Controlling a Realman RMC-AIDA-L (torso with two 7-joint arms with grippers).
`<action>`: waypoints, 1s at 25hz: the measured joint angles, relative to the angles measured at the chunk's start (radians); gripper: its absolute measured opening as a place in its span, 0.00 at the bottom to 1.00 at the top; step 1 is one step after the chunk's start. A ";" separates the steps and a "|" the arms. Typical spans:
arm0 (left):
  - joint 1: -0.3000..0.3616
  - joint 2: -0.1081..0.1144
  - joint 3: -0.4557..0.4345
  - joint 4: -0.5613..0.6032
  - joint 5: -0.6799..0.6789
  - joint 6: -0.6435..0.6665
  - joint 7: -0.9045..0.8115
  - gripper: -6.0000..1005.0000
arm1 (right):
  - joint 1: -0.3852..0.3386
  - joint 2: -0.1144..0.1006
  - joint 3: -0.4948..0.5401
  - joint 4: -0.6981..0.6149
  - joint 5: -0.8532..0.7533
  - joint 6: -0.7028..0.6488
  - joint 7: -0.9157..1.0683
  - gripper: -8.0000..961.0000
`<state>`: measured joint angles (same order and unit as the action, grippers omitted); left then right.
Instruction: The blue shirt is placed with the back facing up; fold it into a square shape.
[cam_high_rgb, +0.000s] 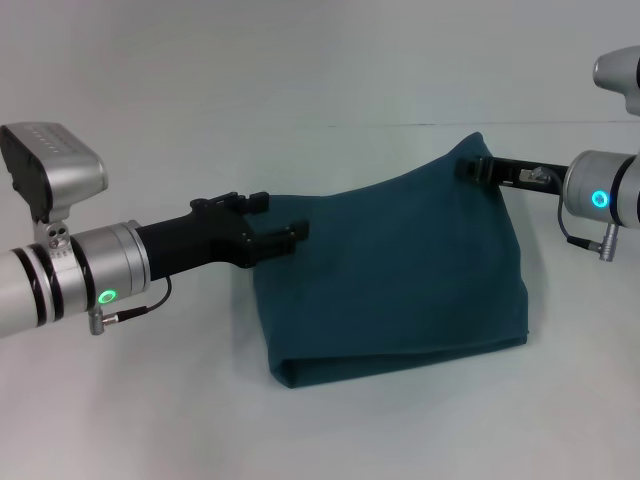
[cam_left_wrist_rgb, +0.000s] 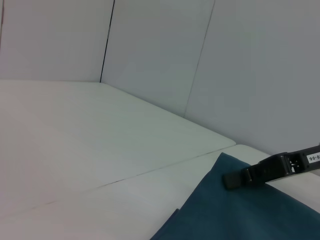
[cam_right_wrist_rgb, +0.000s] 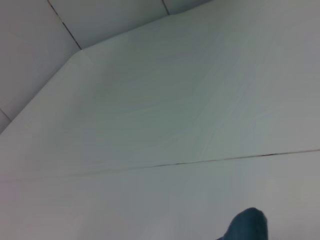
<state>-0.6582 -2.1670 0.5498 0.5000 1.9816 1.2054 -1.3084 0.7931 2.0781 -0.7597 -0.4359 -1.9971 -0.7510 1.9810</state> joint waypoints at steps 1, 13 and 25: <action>0.000 0.000 -0.001 0.000 0.000 0.000 0.000 0.77 | 0.001 -0.001 0.000 0.000 0.000 0.000 0.000 0.02; -0.011 -0.002 0.002 -0.012 0.000 -0.026 0.000 0.77 | 0.004 0.008 -0.002 0.025 -0.003 0.049 -0.020 0.07; -0.011 0.001 -0.005 -0.005 -0.045 -0.054 -0.021 0.77 | -0.109 -0.005 0.008 -0.104 0.069 -0.092 -0.062 0.30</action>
<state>-0.6688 -2.1659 0.5446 0.4951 1.9364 1.1510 -1.3292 0.6839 2.0733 -0.7519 -0.5402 -1.9279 -0.8425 1.9191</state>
